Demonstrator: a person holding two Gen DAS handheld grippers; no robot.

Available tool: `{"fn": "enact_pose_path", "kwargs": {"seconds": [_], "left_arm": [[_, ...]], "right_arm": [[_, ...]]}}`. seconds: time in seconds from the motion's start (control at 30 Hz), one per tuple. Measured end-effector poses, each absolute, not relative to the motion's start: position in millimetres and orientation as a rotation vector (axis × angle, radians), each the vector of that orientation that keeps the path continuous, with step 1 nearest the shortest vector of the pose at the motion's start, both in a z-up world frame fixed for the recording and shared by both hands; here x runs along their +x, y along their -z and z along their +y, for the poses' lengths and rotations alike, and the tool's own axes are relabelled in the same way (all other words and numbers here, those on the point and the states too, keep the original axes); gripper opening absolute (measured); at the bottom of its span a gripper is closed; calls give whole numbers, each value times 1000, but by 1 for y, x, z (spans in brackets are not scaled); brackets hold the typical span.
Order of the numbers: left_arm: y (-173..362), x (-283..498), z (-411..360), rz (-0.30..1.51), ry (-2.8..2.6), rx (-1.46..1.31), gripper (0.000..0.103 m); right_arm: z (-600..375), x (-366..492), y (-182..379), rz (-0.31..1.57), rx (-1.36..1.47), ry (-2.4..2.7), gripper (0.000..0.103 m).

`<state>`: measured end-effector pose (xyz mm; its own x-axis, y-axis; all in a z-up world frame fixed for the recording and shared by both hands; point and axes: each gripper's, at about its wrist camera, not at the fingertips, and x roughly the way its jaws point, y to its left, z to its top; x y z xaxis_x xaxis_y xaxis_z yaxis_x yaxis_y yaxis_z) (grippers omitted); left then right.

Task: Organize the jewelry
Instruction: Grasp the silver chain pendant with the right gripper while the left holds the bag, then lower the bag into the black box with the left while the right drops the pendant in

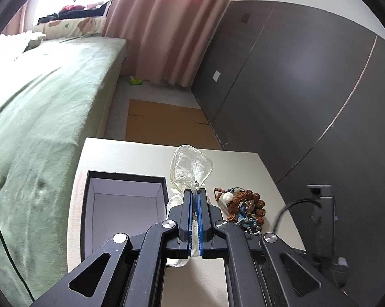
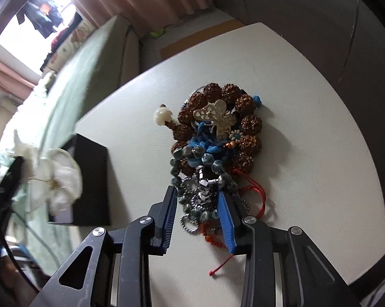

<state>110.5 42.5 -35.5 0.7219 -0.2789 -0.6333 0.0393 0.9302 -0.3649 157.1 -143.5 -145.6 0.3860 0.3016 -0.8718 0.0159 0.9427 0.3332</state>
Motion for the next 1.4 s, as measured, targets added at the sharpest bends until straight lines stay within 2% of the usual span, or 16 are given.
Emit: {"fn": "enact_pose_path", "kwargs": {"seconds": [0.03, 0.13, 0.37, 0.6, 0.9, 1.4], "left_arm": [[36, 111, 44, 748, 178, -342, 2], [36, 110, 46, 755, 174, -346, 3], [28, 100, 50, 737, 170, -351, 3], [16, 86, 69, 693, 151, -379, 3], [12, 70, 114, 653, 76, -471, 3], [5, 60, 136, 614, 77, -539, 3]], "right_arm": [[-140, 158, 147, 1166, 302, -172, 33], [-150, 159, 146, 1160, 334, -145, 17], [-165, 141, 125, 1055, 415, -211, 17], [-161, 120, 81, 910, 436, -303, 16], [-153, 108, 1, 768, 401, -341, 16], [-118, 82, -160, 534, 200, -342, 17]]}}
